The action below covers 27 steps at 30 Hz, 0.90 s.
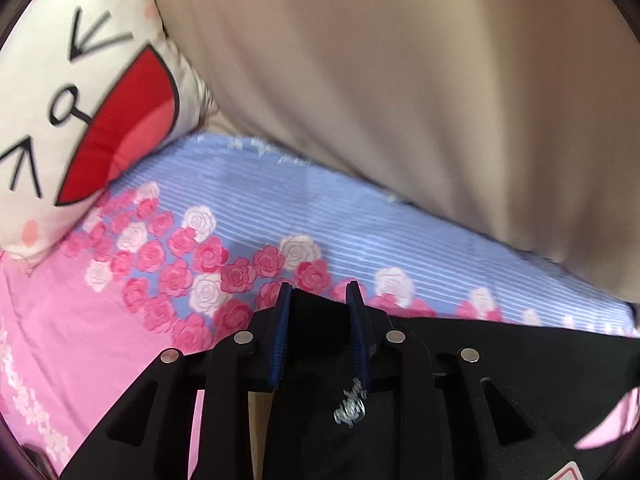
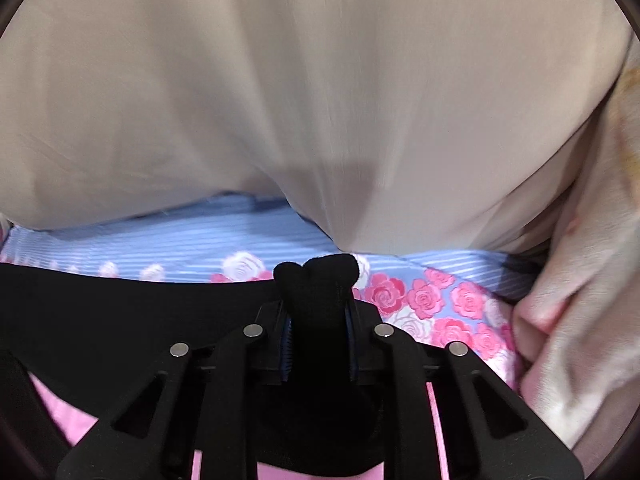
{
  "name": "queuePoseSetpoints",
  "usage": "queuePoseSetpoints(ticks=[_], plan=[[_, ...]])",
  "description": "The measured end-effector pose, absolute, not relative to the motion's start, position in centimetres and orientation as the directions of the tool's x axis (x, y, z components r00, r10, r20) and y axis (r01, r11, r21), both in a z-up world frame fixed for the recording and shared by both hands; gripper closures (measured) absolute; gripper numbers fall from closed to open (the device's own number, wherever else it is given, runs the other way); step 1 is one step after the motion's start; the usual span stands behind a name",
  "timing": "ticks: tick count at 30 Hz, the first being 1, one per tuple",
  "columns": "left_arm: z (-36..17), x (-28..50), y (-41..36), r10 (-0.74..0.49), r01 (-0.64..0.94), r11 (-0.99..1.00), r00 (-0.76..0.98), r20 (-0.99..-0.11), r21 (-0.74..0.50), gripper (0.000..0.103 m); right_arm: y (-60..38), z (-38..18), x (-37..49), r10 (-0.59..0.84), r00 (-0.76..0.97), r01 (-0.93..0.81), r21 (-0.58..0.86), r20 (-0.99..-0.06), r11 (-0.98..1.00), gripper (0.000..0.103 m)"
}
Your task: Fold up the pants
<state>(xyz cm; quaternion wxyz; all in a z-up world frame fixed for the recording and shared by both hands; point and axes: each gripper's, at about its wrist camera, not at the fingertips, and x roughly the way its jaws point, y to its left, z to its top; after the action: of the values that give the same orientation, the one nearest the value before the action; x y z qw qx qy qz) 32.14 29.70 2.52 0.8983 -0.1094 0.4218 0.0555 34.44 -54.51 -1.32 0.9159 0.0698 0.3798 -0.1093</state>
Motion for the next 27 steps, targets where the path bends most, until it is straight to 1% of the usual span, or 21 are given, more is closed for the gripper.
queuePoseSetpoints(ticks=[2, 6, 9, 12, 13, 14, 15, 17, 21, 22, 23, 24, 25, 26, 27], plan=[[4.3, 30.4, 29.5, -0.012, -0.165, 0.973, 0.661, -0.75, -0.161, 0.079, -53.8, 0.3, 33.1, -0.142, 0.71, 0.237, 0.045, -0.689, 0.97, 0.084], [7.8, 26.1, 28.4, -0.024, -0.111, 0.984, 0.698, -0.716, -0.142, 0.079, -52.4, 3.5, 29.4, -0.134, 0.754, 0.207, 0.04, -0.643, 0.977, 0.084], [9.5, 23.1, 28.1, -0.052, -0.073, 0.986, 0.717, -0.695, -0.148, 0.079, -52.4, 6.1, 26.0, -0.123, 0.786, 0.181, 0.035, -0.605, 0.983, 0.084], [10.2, 20.5, 27.8, -0.064, -0.042, 0.99, 0.733, -0.677, -0.138, 0.079, -51.8, 7.0, 23.3, -0.121, 0.806, 0.16, 0.017, -0.579, 0.987, 0.084], [10.5, 19.1, 27.6, -0.069, -0.028, 0.991, 0.739, -0.67, -0.132, 0.081, -51.1, 7.7, 22.2, -0.12, 0.813, 0.153, 0.01, -0.569, 0.988, 0.084], [10.7, 18.0, 27.5, -0.062, -0.026, 0.992, 0.747, -0.662, -0.122, 0.102, -50.8, 7.9, 21.4, -0.115, 0.819, 0.144, 0.009, -0.562, 0.989, 0.084], [11.0, 16.8, 27.5, -0.056, -0.024, 0.993, 0.752, -0.656, -0.112, 0.103, -50.6, 8.1, 20.5, -0.11, 0.825, 0.137, 0.008, -0.554, 0.99, 0.084], [11.4, 13.9, 28.1, -0.064, -0.026, 0.991, 0.771, -0.633, -0.132, 0.103, -50.0, 8.3, 18.3, -0.088, 0.836, 0.115, 0.016, -0.541, 0.993, 0.084], [9.6, 11.0, 28.5, -0.061, -0.033, 0.992, 0.732, -0.679, -0.124, 0.103, -49.0, 7.3, 15.5, -0.085, 0.83, 0.104, 0.003, -0.551, 0.995, 0.084], [8.6, 10.7, 28.5, -0.055, -0.045, 0.991, 0.713, -0.699, -0.124, 0.099, -49.0, 7.1, 15.2, -0.079, 0.829, 0.104, 0.013, -0.554, 0.995, 0.084], [7.7, 10.7, 28.5, -0.071, -0.05, 0.988, 0.695, -0.715, -0.148, 0.087, -49.0, 6.8, 14.9, -0.078, 0.826, 0.108, 0.02, -0.558, 0.994, 0.084], [6.8, 11.0, 28.7, -0.087, -0.059, 0.984, 0.675, -0.732, -0.171, 0.059, -48.9, 6.7, 14.7, -0.076, 0.826, 0.108, 0.024, -0.559, 0.994, 0.084], [5.7, 11.4, 28.8, -0.109, -0.089, 0.972, 0.653, -0.749, -0.219, 0.041, -48.7, 6.5, 14.6, -0.073, 0.826, 0.106, 0.027, -0.56, 0.994, 0.085], [4.9, 11.7, 29.0, -0.13, -0.11, 0.959, 0.649, -0.75, -0.261, 0.02, -48.4, 6.4, 14.5, -0.07, 0.826, 0.105, 0.031, -0.559, 0.994, 0.084], [4.2, 12.2, 29.0, -0.144, -0.129, 0.947, 0.651, -0.745, -0.295, 0.019, -48.2, 6.4, 14.4, -0.062, 0.827, 0.1, 0.039, -0.558, 0.994, 0.084]])
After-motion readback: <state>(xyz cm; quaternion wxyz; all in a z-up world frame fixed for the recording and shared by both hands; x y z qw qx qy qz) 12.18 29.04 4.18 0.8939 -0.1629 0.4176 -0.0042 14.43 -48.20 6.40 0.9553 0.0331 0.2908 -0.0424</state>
